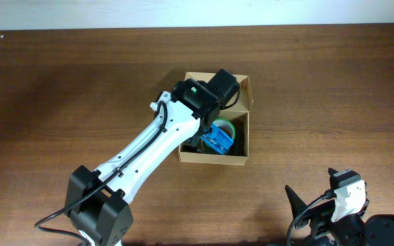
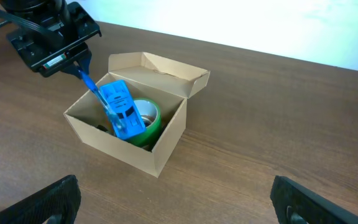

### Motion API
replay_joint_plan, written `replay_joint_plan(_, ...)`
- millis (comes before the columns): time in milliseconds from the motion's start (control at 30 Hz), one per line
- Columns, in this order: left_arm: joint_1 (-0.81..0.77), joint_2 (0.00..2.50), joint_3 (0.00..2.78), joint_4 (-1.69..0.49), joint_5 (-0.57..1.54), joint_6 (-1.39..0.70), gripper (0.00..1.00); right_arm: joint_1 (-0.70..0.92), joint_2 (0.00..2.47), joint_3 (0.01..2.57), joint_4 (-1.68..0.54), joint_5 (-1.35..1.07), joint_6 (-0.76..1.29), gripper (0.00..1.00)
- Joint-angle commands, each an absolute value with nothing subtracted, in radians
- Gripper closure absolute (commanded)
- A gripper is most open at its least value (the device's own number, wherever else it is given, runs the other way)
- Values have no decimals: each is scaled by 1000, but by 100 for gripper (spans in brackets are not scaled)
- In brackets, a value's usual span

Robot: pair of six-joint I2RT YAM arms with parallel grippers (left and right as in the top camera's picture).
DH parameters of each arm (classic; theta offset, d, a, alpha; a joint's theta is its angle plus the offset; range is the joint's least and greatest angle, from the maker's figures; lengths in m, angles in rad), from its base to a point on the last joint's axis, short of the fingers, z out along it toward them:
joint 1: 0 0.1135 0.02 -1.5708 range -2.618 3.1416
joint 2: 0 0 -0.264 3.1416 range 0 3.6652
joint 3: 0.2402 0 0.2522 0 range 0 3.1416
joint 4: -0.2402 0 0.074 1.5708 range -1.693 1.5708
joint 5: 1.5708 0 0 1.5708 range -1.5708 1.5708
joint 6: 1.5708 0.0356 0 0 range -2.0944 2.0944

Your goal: Pack container

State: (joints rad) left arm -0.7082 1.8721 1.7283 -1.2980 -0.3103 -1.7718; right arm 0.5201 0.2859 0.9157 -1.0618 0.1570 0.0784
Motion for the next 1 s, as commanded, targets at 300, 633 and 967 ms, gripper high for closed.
replay_joint_plan(300,-732,1900,1724,-1287,-355,-1783,98,515,283,914,-1059,169,87,1)
replay_joint_plan(633,-753,1919,1674,-1278,-337,-1783,98,515,283,914,-1058,170,87,1)
replay_joint_plan(967,-753,1919,1670,-1273,-314,-1783,98,515,283,914,-1059,169,87,1)
